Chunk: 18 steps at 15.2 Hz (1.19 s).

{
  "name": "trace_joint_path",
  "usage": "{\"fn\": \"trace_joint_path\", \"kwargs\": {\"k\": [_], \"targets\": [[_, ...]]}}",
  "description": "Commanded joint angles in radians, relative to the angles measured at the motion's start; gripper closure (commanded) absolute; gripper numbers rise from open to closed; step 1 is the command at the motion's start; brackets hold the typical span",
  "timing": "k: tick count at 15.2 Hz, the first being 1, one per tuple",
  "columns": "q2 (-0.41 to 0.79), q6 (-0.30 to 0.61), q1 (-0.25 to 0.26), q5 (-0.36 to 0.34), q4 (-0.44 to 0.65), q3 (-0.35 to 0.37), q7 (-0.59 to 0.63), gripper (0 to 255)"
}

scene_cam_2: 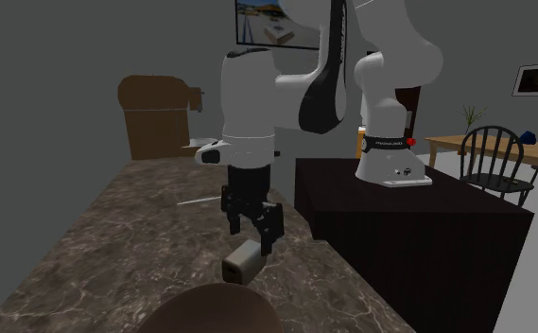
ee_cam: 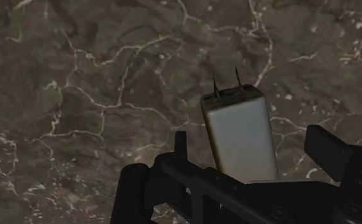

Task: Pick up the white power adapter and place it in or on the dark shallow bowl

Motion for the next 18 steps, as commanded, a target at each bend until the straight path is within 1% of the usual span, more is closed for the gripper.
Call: {"fn": "trace_joint_path", "kwargs": {"k": [1, 4, 12, 13, 18], "targets": [[0.033, 0.019, 0.015, -0.016, 0.015, -0.017, 0.012, 0], [0.083, 0.051, 0.035, -0.038, 0.033, -0.043, 0.029, 0], [0.083, 0.051, 0.035, -0.038, 0.033, -0.043, 0.029, 0], [0.083, 0.051, 0.035, -0.038, 0.033, -0.043, 0.029, 255], [0.083, 0.051, 0.035, -0.038, 0.033, -0.043, 0.029, 255]]}}
